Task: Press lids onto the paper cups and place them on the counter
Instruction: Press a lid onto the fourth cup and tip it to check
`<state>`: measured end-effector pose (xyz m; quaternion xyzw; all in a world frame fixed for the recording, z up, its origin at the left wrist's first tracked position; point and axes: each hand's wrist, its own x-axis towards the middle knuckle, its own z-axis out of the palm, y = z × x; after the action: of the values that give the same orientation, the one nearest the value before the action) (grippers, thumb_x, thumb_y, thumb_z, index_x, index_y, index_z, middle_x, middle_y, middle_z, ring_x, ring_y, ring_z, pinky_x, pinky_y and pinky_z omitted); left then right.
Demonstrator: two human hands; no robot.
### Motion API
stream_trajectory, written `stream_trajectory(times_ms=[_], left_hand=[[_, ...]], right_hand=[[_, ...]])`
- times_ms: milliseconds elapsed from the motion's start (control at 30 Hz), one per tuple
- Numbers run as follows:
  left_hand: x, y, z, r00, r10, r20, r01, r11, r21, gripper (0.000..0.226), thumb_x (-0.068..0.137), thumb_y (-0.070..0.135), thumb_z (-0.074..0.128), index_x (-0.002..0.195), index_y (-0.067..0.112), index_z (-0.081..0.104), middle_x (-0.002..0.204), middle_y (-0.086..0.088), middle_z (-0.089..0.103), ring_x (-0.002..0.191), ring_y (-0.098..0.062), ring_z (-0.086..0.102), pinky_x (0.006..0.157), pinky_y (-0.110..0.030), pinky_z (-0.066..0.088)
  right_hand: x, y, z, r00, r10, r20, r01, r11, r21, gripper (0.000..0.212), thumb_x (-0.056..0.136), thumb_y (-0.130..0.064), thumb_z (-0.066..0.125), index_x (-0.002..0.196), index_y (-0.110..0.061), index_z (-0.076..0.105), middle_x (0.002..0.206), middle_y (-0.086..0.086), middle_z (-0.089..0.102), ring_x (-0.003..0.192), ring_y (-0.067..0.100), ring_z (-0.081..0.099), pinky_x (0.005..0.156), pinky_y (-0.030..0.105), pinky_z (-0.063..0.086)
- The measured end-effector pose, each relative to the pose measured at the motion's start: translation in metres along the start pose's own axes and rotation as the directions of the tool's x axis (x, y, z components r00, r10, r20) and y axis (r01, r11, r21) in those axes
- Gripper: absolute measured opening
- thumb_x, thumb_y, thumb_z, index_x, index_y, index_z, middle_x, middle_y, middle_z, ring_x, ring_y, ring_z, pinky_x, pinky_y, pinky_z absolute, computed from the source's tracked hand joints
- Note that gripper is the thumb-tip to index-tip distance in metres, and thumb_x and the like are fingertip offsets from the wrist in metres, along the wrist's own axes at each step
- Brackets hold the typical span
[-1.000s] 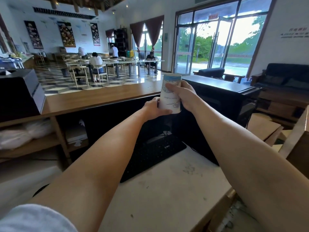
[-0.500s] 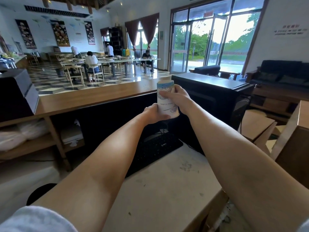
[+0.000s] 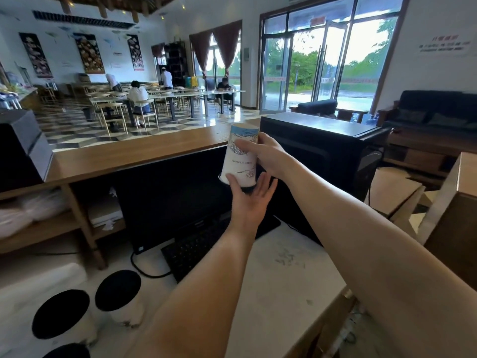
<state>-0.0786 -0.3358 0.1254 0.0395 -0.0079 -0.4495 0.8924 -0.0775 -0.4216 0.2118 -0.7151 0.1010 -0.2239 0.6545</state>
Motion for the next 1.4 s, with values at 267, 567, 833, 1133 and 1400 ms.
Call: stream_trajectory(times_ms=[267, 567, 833, 1133, 1400], left_hand=[[0.016, -0.011, 0.023, 0.994, 0.042, 0.100, -0.019, 0.975, -0.222, 0.096, 0.070, 0.064, 0.065, 0.141, 0.006, 0.035, 0.140, -0.015, 0.049, 0.133, -0.028, 0.043, 0.085, -0.054, 0.051], [0.020, 0.016, 0.051, 0.968, 0.221, -0.115, -0.227, 0.973, -0.048, 0.064, 0.085, 0.047, 0.060, 0.135, 0.012, 0.044, 0.135, -0.012, 0.054, 0.123, -0.025, 0.054, 0.109, -0.048, 0.036], [0.022, 0.047, 0.063, 0.941, 0.322, -0.106, -0.295, 0.933, 0.207, 0.060, 0.079, 0.030, 0.073, 0.128, 0.005, 0.048, 0.111, -0.013, 0.063, 0.103, -0.027, 0.062, 0.100, -0.041, 0.048], [0.018, 0.087, 0.096, 0.926, 0.306, 0.219, -0.340, 0.430, 0.836, 0.022, 0.082, 0.011, 0.069, 0.101, 0.010, 0.058, 0.101, -0.007, 0.065, 0.097, -0.024, 0.063, 0.086, -0.039, 0.055], [0.008, 0.105, 0.112, 0.943, 0.212, 0.257, -0.273, 0.050, 0.961, 0.064, 0.072, 0.014, 0.079, 0.125, 0.012, 0.043, 0.114, -0.007, 0.063, 0.104, -0.024, 0.063, 0.084, -0.038, 0.055]], right_hand=[[0.003, -0.008, -0.010, 0.998, 0.010, 0.064, -0.002, 0.991, -0.133, 0.063, 0.064, -0.032, 0.079, 0.120, -0.018, 0.054, 0.116, 0.006, 0.065, 0.107, 0.024, 0.062, 0.097, 0.048, 0.049], [-0.003, -0.007, -0.045, 0.981, 0.036, 0.190, -0.017, 0.995, -0.097, 0.048, 0.082, -0.011, 0.067, 0.126, -0.001, 0.048, 0.123, 0.013, 0.060, 0.109, 0.020, 0.061, 0.091, 0.025, 0.051], [-0.002, -0.009, -0.057, 0.955, 0.152, 0.256, -0.069, 0.949, -0.306, 0.054, 0.082, -0.010, 0.068, 0.132, -0.012, 0.045, 0.131, 0.005, 0.056, 0.122, 0.017, 0.051, 0.110, 0.038, 0.036], [0.000, -0.028, -0.044, 0.922, 0.141, 0.360, 0.034, 0.898, -0.439, 0.054, 0.083, -0.026, 0.068, 0.131, -0.014, 0.049, 0.128, 0.004, 0.059, 0.119, 0.016, 0.054, 0.108, 0.037, 0.039], [-0.001, -0.034, -0.018, 0.944, -0.050, 0.325, 0.158, 0.935, -0.316, 0.052, 0.082, -0.011, 0.069, 0.129, -0.010, 0.048, 0.125, 0.007, 0.059, 0.114, 0.019, 0.058, 0.094, 0.029, 0.050]])
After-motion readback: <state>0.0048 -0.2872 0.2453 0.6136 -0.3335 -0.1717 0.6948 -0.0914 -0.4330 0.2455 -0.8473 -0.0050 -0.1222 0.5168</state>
